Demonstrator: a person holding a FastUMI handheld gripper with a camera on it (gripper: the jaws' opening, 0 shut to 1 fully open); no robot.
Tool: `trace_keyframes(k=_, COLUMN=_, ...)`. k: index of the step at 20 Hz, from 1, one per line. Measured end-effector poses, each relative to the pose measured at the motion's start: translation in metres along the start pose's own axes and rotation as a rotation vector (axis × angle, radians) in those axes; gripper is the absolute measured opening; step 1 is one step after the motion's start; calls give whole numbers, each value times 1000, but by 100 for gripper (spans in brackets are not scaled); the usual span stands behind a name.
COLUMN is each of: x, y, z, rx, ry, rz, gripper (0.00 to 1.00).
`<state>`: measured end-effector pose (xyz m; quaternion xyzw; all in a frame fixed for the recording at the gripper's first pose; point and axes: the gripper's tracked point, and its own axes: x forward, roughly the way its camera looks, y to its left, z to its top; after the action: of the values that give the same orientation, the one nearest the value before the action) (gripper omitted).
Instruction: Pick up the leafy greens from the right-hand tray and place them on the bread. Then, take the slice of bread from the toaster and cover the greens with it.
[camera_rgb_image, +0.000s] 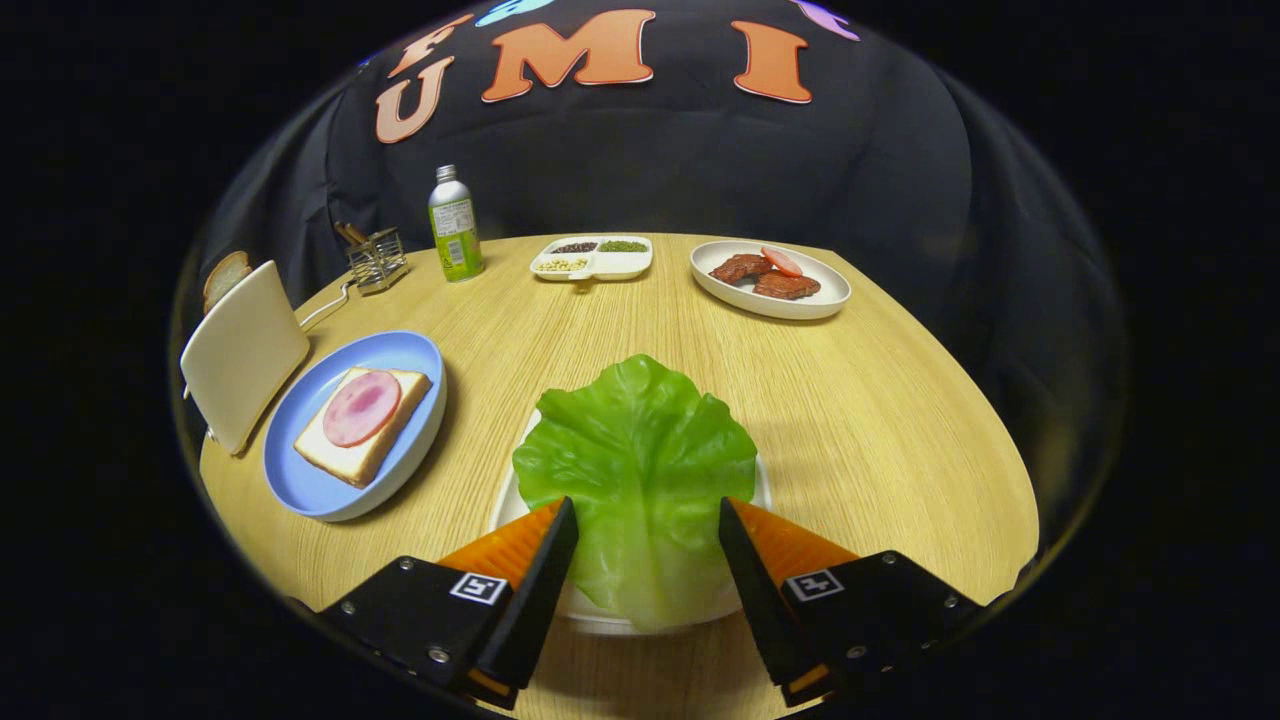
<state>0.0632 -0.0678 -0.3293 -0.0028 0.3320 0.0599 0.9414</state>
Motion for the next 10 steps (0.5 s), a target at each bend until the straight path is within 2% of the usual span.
trace_keyframes(k=3, x=0, y=6, z=-1, rx=15, ry=11, rz=13, gripper=73)
trace_keyframes(k=5, x=0, y=8, z=0, rx=4, ry=14, rz=18, gripper=61)
trace_keyframes(k=10, x=0, y=10, z=0, rx=27, ry=22, rz=20, gripper=17)
